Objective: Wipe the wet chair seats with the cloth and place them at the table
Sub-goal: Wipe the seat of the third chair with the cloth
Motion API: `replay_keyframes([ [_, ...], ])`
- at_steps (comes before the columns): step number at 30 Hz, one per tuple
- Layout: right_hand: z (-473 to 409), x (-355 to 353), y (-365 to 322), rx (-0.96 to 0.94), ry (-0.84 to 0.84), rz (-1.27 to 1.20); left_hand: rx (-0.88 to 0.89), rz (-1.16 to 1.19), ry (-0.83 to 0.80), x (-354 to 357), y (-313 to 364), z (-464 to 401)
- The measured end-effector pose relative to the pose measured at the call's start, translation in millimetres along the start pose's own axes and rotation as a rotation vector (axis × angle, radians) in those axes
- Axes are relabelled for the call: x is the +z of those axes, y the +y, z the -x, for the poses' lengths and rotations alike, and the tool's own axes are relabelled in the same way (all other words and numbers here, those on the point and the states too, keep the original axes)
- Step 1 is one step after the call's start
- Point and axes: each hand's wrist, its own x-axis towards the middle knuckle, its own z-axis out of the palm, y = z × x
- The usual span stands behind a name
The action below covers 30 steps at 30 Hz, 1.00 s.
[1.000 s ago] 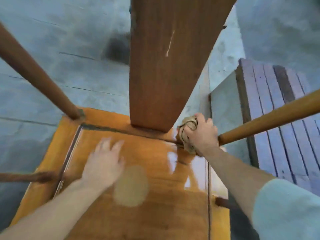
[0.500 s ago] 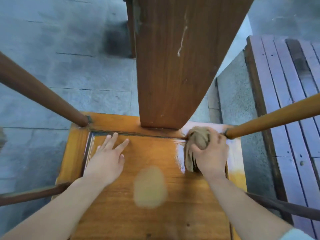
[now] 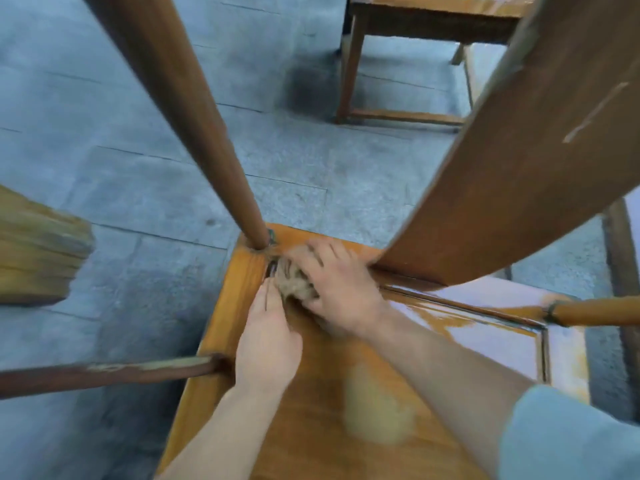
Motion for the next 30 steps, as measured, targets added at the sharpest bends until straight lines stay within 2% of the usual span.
replay_keyframes([
  [1, -20.2, 0.5, -0.5, 0.104, 0.024, -0.001, -0.006, 0.008, -0.004, 2.1, -5.7, 8.6],
  [4, -58.5, 11.8, -15.5, 0.669, 0.269, -0.130, 0.022, -0.029, -0.076, 8.3, -23.1, 37.0],
  [5, -57.1, 16.4, -26.3, 0.698, 0.320, -0.125, 0.037, -0.051, -0.112, 10.1, -26.8, 45.1],
  [6, -50.4, 21.9, -37.1, 0.598, 0.320, -0.103, 0.054, -0.056, -0.140, 10.3, -32.5, 52.0],
  [7, -38.0, 27.0, -45.8, 0.423, 0.261, -0.109, 0.064, -0.044, -0.161, 9.6, -38.9, 57.7],
  [9, -14.2, 26.9, -44.5, 0.069, 0.042, -0.171, 0.060, 0.012, -0.155, 7.9, -46.6, 65.6],
  [10, -13.8, 19.1, -35.9, -0.055, -0.070, -0.188, 0.043, 0.051, -0.137, 6.5, -47.0, 70.2],
  [11, -19.3, 15.3, -25.8, -0.098, -0.130, -0.183, 0.020, 0.085, -0.122, 5.2, -45.0, 74.8],
  [12, -27.6, 15.1, -21.2, -0.049, -0.116, -0.200, -0.008, 0.112, -0.106, 3.9, -43.0, 79.4],
  [13, -35.8, 16.5, -25.8, 0.085, -0.045, -0.237, -0.039, 0.137, -0.093, 3.8, -41.8, 83.1],
  [15, -40.2, 28.4, -59.0, 0.425, 0.176, -0.268, -0.078, 0.181, -0.083, 5.1, -43.3, 91.0],
  [16, -37.2, 36.5, -78.8, 0.512, 0.251, -0.237, -0.076, 0.184, -0.082, 5.4, -47.0, 93.8],
  [17, -30.5, 44.0, -97.0, 0.505, 0.278, -0.213, -0.071, 0.180, -0.080, 6.5, -52.7, 98.3],
  [18, -24.2, 48.4, -107.3, 0.399, 0.236, -0.224, -0.063, 0.177, -0.083, 6.6, -58.6, 101.3],
  [21, -23.7, 42.5, -98.2, -0.260, -0.191, -0.169, -0.057, 0.176, -0.089, 6.9, -71.6, 113.4],
  [22, -32.7, 38.5, -91.9, -0.363, -0.288, -0.105, -0.058, 0.172, -0.081, 9.2, -74.0, 119.3],
  [23, -42.2, 37.9, -88.1, -0.325, -0.275, -0.079, -0.059, 0.178, -0.070, 11.3, -76.0, 123.3],
  [26, -40.4, 40.9, -102.5, 0.203, 0.009, -0.203, -0.094, 0.179, -0.048, 18.8, -82.4, 147.7],
  [27, -28.6, 44.2, -110.3, 0.195, 0.038, -0.215, -0.097, 0.153, -0.051, 21.3, -86.4, 160.7],
  [30, 13.0, 44.9, -109.2, -0.081, -0.137, -0.210, -0.048, 0.065, -0.062, 24.9, -102.3, 188.4],
])
